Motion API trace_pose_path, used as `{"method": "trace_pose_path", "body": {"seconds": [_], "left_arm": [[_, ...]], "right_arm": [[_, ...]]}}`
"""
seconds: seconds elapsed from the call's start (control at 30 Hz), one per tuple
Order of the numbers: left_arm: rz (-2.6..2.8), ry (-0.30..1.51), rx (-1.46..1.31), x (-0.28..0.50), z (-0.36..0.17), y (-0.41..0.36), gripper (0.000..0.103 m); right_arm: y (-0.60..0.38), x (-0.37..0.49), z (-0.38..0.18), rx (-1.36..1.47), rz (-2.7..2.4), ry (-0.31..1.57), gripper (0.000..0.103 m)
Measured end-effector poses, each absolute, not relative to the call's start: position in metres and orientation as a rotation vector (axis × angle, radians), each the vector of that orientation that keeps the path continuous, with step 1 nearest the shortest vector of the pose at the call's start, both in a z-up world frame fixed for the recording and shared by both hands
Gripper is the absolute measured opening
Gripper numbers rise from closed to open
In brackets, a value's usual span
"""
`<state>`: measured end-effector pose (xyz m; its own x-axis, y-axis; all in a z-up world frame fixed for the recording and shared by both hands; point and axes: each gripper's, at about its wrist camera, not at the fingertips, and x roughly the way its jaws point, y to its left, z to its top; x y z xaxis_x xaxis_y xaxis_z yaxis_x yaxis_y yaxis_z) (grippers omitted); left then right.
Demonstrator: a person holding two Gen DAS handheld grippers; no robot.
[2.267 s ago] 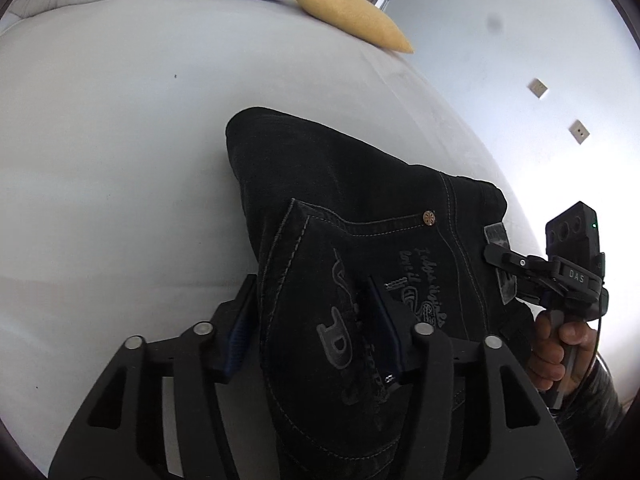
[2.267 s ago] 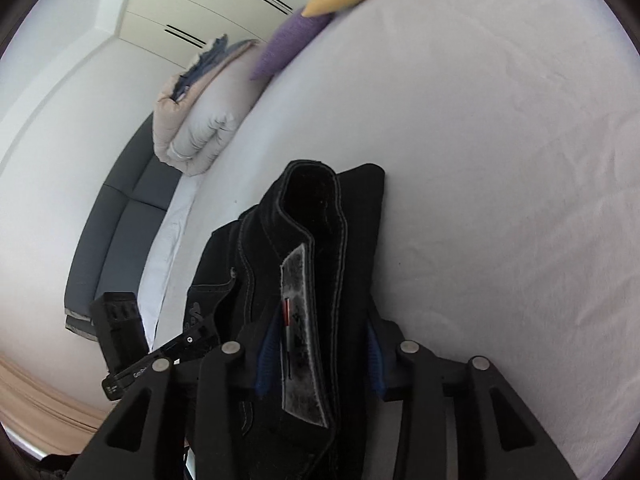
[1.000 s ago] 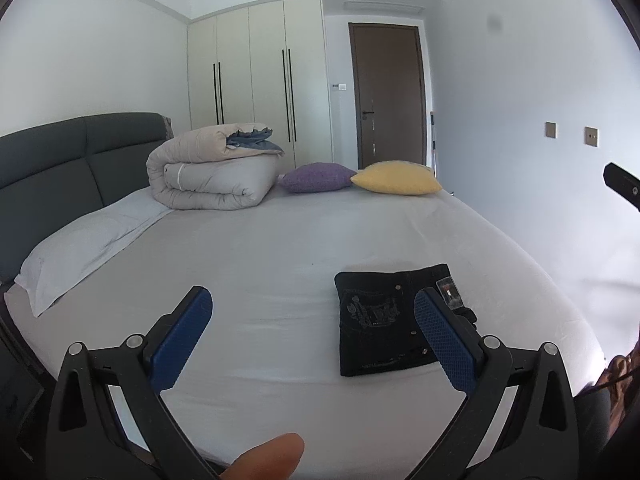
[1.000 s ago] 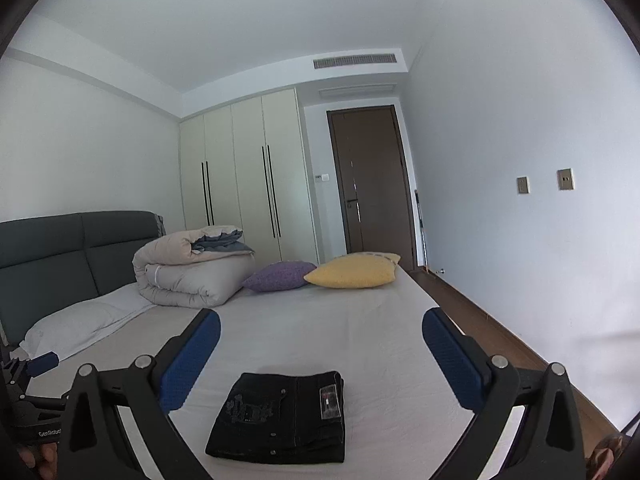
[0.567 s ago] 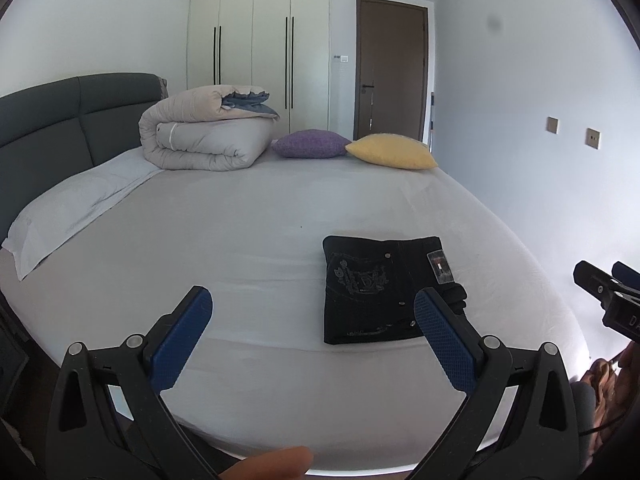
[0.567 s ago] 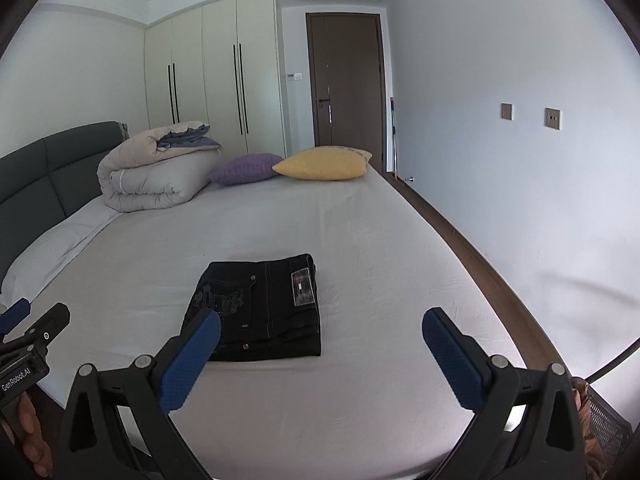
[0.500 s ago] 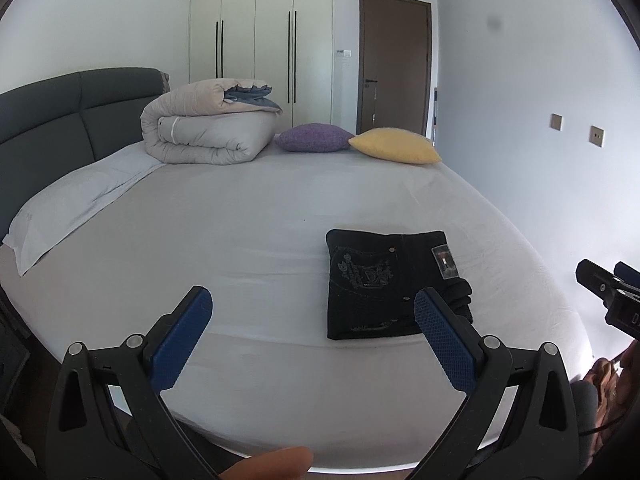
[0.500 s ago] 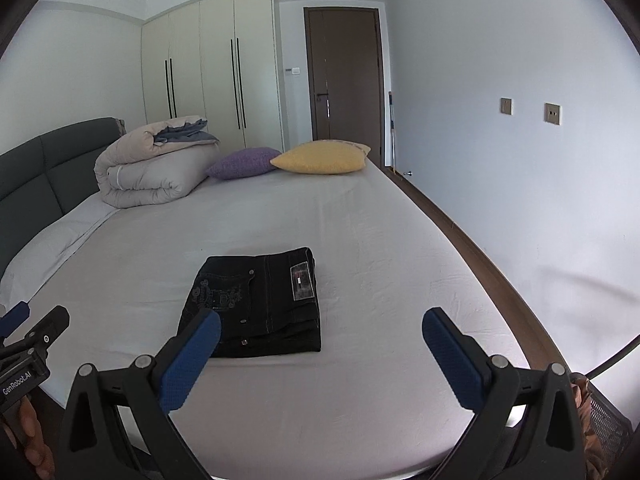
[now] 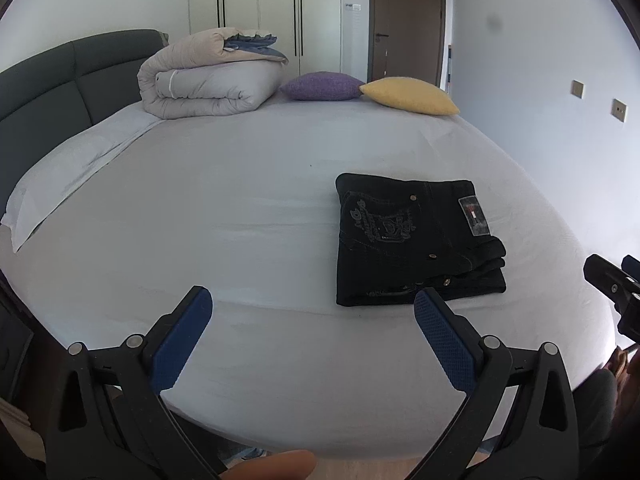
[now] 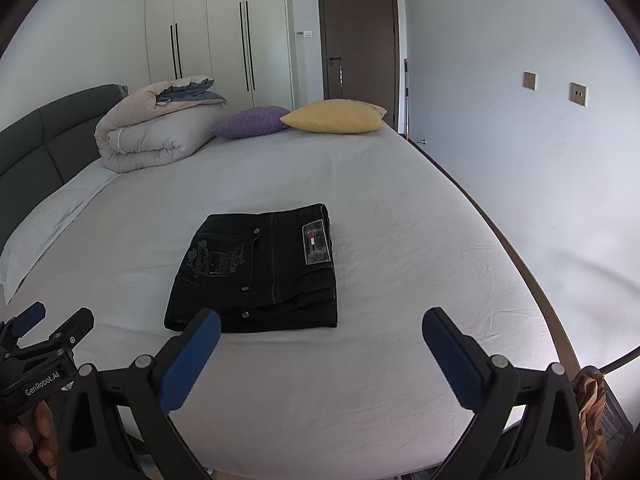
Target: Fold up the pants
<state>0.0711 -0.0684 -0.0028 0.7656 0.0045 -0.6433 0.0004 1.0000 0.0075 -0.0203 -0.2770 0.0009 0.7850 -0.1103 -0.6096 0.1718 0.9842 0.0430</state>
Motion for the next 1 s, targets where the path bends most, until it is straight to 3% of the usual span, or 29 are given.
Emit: {"method": "trace_pose_path", "body": {"seconds": [1.0], "left_arm": [[-0.010,0.842,-0.047,0.106,-0.077,-0.066,0.103]], "right_arm": [[-0.263,0.006,-0.044,0.056,-0.126,0.784,0.103]]}}
